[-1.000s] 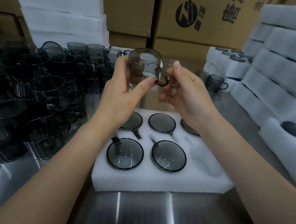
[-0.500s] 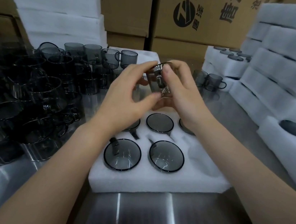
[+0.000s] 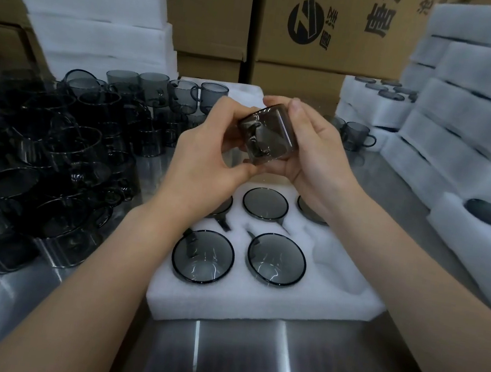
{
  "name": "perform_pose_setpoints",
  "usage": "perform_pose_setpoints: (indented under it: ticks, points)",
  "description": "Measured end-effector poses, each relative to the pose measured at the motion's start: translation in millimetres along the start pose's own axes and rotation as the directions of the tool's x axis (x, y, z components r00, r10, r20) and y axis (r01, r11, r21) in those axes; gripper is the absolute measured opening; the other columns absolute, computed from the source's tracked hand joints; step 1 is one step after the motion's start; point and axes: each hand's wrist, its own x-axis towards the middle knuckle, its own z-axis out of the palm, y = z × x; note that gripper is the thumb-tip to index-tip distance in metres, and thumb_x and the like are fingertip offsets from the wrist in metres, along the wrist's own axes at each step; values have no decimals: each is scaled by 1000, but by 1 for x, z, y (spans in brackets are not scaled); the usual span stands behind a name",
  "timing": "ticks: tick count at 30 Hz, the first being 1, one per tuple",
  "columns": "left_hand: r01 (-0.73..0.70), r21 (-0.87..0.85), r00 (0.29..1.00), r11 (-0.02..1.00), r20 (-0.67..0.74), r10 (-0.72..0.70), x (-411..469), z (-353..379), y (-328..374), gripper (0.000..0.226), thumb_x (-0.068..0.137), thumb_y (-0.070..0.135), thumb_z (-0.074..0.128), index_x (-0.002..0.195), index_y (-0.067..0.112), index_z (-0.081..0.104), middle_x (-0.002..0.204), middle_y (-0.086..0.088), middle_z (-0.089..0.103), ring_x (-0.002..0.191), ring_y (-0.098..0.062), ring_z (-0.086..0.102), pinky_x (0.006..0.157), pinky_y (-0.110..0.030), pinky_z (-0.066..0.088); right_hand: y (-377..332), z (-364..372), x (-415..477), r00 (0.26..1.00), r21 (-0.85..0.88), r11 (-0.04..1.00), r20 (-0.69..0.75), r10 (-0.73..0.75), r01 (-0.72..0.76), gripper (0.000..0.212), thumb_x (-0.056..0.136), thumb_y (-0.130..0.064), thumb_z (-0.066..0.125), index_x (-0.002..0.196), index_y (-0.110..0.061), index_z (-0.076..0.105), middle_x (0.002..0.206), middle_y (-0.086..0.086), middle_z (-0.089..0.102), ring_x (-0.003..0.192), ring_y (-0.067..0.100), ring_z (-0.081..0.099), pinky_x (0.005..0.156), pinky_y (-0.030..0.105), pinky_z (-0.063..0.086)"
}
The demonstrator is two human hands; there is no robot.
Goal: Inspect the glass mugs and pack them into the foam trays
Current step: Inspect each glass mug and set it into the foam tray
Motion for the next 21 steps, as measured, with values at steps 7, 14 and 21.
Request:
perform_pose_setpoints:
  ticks: [7,14,21]
  points:
    - [13,35,1000,999,18,-14,1,0,-2,64,76,9,81,126,29,47,115,24,60,109,8,58,95,-13,45,4,-2,7,964,200,944,94,248,-262,55,104,-44,36,131,0,54,123,23,65,109,38,66,88,49,57]
    - [55,203,997,978,41,-65,3,1,-1,82,65,38,86,136,24,47,117,19,49,116,-4,39,92,-6,30,6,-4,6,969,37,976,140,206,-213,70,94,-59,40,126,1,56,108,25,70,91,37,71,75,45,59]
    - [-123,297,992,947,2,128,0,0,2,62,76,29,79,132,13,56,119,7,53,111,-11,42,96,-7,27,9,1,2,1000,-196,981,-23,-3,-2,49,103,-44,40,109,-5,68,101,23,72,92,38,71,73,43,60]
